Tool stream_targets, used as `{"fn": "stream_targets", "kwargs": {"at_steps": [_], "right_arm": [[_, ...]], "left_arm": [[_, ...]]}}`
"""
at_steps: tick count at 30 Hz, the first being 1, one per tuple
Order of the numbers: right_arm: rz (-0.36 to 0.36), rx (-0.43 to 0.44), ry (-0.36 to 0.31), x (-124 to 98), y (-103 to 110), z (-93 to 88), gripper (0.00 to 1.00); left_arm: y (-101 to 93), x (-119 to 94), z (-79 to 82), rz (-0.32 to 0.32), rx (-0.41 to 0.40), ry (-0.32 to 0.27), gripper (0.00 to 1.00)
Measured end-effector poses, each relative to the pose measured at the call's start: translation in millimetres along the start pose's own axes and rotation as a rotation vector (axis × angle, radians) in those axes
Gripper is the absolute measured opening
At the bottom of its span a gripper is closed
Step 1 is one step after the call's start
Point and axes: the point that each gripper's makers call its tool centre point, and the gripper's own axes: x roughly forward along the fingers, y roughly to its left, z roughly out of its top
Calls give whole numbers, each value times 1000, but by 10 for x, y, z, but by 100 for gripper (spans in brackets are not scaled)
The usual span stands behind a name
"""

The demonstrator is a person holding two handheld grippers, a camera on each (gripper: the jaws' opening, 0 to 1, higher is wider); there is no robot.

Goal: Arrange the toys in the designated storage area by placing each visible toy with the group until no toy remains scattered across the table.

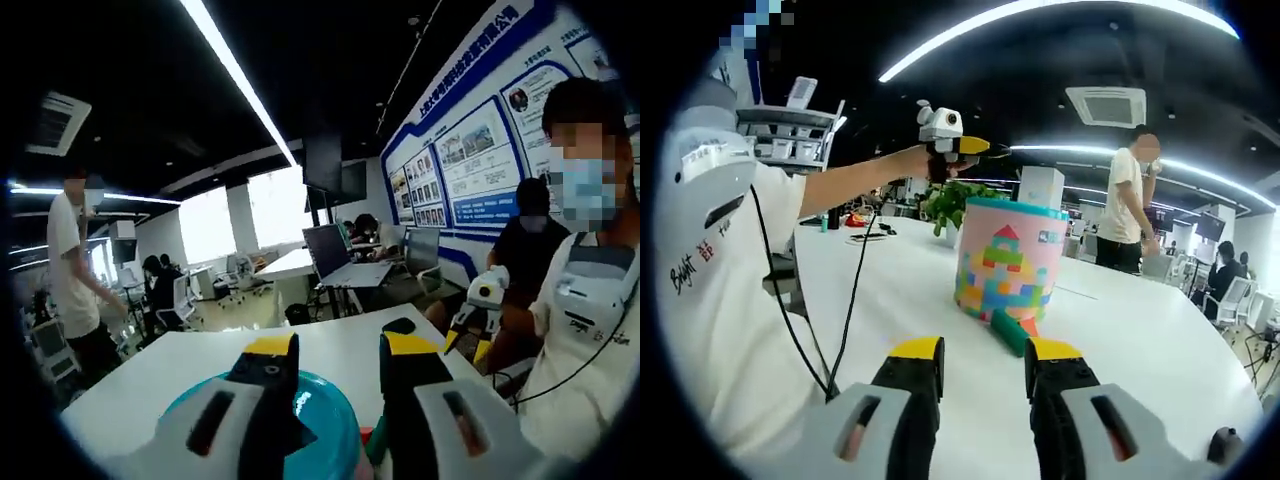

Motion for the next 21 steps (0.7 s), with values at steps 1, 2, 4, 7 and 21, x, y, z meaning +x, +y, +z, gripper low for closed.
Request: {"fn": "stream_targets", "kwargs": {"at_steps": [1, 2, 4, 7, 21], "right_arm": [[0, -2, 0, -2, 6, 2, 33], [0, -5, 0, -6, 15, 6, 33], [1, -11, -2, -16, 33, 20, 32], [2, -17, -3, -24, 45, 30, 32], [-60, 0, -6, -173, -160, -25, 31]], "left_arm": [[-30, 5, -7, -2, -3, 5, 37], [-53, 10, -31, 3, -34, 18, 37], [-104, 33, -39, 9, -52, 16, 37], [-220, 37, -78, 8, -53, 22, 37], [-738, 152, -272, 7, -96, 61, 35]]}}
